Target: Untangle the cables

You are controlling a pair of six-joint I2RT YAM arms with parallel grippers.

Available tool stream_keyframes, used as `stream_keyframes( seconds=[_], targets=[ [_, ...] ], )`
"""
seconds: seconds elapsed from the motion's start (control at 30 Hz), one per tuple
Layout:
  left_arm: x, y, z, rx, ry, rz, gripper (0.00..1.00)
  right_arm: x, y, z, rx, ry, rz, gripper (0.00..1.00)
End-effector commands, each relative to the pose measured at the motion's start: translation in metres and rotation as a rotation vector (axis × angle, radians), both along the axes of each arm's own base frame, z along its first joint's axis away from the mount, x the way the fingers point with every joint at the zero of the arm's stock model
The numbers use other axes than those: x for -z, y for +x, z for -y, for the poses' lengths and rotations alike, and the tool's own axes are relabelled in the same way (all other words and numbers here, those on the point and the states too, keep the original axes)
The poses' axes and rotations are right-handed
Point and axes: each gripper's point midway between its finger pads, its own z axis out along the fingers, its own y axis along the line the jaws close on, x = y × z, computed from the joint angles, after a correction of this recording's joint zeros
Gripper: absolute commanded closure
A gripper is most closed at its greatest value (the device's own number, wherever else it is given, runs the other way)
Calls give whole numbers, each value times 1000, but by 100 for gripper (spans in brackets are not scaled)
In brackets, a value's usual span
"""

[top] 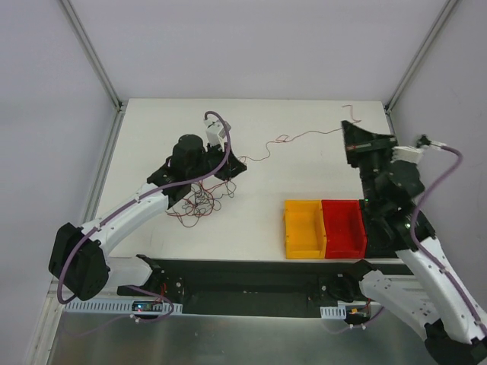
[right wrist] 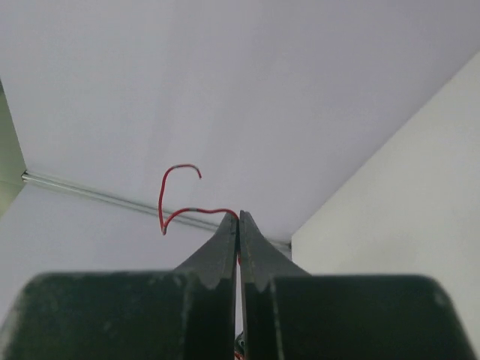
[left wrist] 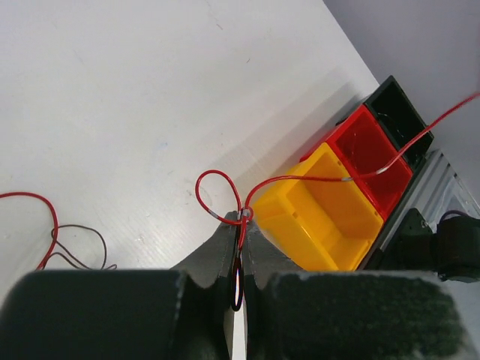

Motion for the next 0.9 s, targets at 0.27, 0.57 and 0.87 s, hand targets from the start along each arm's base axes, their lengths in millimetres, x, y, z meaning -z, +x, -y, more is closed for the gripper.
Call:
stream_keyframes(
  seconds=[0.27,0.57,0.87],
  targets=[
    [-2,26,-32,-183,134,88,100,-74,-81,132,417,-609,200,100],
    [-16,32,-52,-259,189,180,100,-57,-114,166,475,-820,117,100],
    [-32,-34,39,339,-19,102,89,-93,-116,150,379,-866,165,100]
  ],
)
